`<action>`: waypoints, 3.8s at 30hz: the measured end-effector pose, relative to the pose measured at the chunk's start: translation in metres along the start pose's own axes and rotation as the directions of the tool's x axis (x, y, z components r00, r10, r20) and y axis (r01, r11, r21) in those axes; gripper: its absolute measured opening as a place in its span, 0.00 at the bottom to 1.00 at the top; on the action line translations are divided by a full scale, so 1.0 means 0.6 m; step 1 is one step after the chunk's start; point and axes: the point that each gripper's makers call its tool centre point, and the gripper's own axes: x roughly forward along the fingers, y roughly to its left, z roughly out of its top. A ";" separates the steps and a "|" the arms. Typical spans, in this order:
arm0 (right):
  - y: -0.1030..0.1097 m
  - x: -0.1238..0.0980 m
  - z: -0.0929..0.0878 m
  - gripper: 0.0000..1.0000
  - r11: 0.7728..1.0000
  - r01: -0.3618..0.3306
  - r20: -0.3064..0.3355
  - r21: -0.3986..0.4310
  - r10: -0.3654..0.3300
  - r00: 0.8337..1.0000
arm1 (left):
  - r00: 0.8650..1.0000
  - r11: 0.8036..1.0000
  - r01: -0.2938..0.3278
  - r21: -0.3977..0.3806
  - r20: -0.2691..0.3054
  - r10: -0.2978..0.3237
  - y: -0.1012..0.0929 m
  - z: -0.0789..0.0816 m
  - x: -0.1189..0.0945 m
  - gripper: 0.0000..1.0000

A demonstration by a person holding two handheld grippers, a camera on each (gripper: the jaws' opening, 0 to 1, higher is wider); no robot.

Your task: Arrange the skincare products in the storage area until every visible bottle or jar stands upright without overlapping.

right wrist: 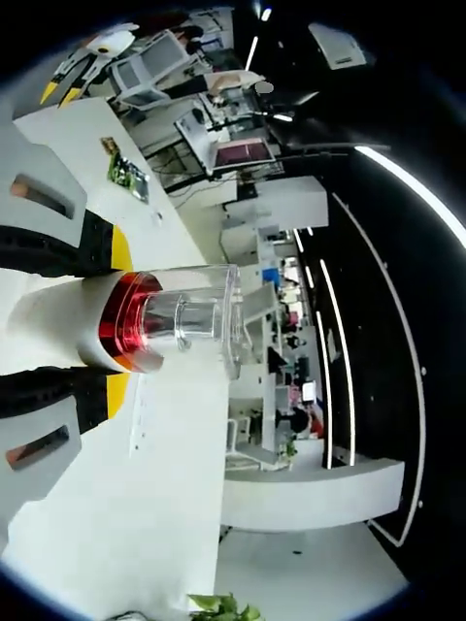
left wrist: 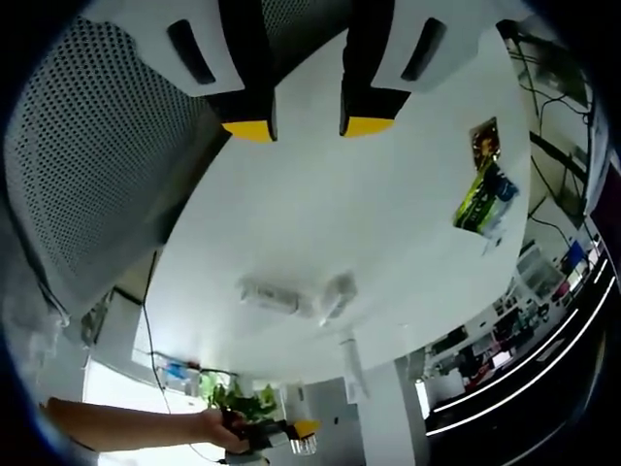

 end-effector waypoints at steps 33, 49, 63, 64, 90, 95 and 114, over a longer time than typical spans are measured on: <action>-0.046 0.048 -0.021 0.30 0.999 0.018 -0.072 -0.042 -0.021 0.997 | 0.999 1.000 0.000 0.015 -0.035 0.000 0.001 -0.010 0.002 0.19; -0.077 0.063 -0.029 0.30 0.998 0.051 -0.085 -0.033 -0.054 0.995 | 0.999 1.000 -0.004 0.025 -0.048 0.005 0.003 -0.014 0.002 0.17; -0.096 0.075 -0.035 0.30 0.997 0.073 -0.100 -0.037 -0.077 0.992 | 0.998 1.000 0.004 0.027 -0.064 -0.002 0.001 -0.019 0.004 0.16; -0.097 0.076 -0.036 0.30 0.997 0.074 -0.100 -0.035 -0.077 0.992 | 0.998 1.000 0.004 0.029 -0.065 -0.002 0.001 -0.020 0.004 0.16; -0.120 0.096 -0.067 0.30 0.994 0.107 -0.128 -0.020 -0.109 0.986 | 0.997 1.000 0.006 0.027 -0.082 -0.004 0.002 -0.025 0.006 0.15; -0.128 0.105 -0.074 0.30 0.993 0.118 -0.129 -0.022 -0.120 0.984 | 0.996 1.000 0.011 0.027 -0.086 -0.008 0.001 -0.027 0.007 0.14; -0.139 0.152 -0.118 0.30 0.992 0.085 -0.173 -0.097 -0.100 0.980 | 0.991 0.999 0.028 0.031 -0.129 -0.024 -0.004 -0.040 0.010 0.12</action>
